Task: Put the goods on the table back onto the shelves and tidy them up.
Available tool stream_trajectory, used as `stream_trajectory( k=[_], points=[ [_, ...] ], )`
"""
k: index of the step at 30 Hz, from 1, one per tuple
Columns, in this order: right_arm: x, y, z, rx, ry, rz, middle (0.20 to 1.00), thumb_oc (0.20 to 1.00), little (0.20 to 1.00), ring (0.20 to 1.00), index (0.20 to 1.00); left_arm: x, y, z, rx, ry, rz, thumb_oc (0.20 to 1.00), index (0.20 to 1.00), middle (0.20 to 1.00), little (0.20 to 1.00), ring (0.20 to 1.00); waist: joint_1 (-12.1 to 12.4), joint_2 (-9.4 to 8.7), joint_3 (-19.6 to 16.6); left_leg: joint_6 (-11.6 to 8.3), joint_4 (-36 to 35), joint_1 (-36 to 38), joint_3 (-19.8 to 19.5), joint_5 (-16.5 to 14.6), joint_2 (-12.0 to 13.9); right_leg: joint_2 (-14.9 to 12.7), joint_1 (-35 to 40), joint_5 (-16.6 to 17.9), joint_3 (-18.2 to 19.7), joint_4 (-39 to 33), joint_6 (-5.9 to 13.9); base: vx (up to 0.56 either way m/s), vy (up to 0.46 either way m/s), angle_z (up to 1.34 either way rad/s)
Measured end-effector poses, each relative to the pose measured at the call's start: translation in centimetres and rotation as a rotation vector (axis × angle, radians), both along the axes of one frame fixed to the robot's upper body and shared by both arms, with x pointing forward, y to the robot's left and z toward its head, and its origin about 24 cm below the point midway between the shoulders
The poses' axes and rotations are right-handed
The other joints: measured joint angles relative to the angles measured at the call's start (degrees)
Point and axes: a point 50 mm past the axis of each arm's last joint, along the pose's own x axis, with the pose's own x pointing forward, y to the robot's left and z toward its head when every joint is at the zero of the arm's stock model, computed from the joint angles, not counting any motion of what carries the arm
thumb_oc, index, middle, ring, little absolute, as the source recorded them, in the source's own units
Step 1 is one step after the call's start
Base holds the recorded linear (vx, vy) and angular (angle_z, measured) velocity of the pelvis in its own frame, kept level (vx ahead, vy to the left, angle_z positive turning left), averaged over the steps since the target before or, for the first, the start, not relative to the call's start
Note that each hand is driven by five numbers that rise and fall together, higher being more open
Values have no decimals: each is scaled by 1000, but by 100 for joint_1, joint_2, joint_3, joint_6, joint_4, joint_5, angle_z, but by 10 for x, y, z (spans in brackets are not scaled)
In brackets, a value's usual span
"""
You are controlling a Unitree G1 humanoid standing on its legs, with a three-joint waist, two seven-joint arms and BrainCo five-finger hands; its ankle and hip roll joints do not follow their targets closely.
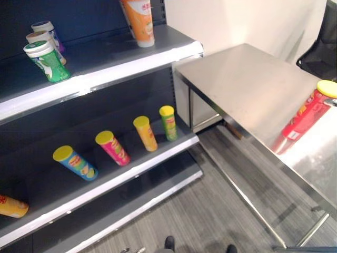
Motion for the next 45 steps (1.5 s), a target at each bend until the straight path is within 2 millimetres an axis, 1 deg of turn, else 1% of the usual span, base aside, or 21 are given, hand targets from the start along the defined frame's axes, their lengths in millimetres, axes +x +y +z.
stream_trajectory(
  k=[5,11,19,34,36,37,38,45],
  points=[
    [6,-2,3,-3,16,-14,1000,1000,1000,1000,1000,-1,0,0,-1,4,1,1000,1000,1000,1000,1000,23,12,3,-14,0,-57,-122,27,-3,4,5,-7,-106,-1,-5,4,-16,10],
    [5,-12,0,-17,60,-52,1000,1000,1000,1000,1000,-2,0,-1,-1,6,1,1000,1000,1000,1000,1000,97,50,15,-13,0,-107,-146,29,-8,0,-14,-18,-153,0,-1,2,-2,3],
    [9,-7,-2,-29,83,-36,1000,1000,1000,1000,1000,-1,0,-1,-1,6,2,1000,1000,1000,1000,1000,95,83,39,-15,1,-132,-172,29,-16,-2,-18,-35,-192,0,8,2,0,1],
    [12,-4,0,-19,94,-7,1000,1000,1000,1000,1000,-1,0,0,-2,4,6,1000,1000,1000,1000,1000,101,39,143,-15,1,-131,-182,29,-15,-1,-10,-38,-204,0,8,0,0,0],
    [12,-4,0,-14,99,-1,420,420,420,420,420,-1,0,0,-2,4,6,1000,1000,1000,1000,1000,101,25,151,-15,1,-127,-182,30,-16,-1,-6,-38,-204,0,7,0,0,0],
    [12,-4,-1,-1,97,4,347,347,347,347,347,-1,0,0,-2,4,6,1000,1000,1000,1000,1000,101,23,152,-14,1,-126,-182,30,-16,-1,-5,-37,-204,0,7,0,0,0],
    [12,-4,-1,1,97,5,200,200,200,200,200,-1,0,0,-2,4,6,1000,1000,1000,1000,1000,102,23,152,-14,1,-125,-182,30,-16,-1,-5,-37,-204,0,7,0,0,0],
    [16,1,1,-5,102,25,200,200,200,200,200,-1,0,0,-2,3,7,1000,1000,1000,1000,1000,105,19,155,-20,1,-119,-187,35,-13,4,4,-36,-208,0,6,0,0,0]
  ],
)
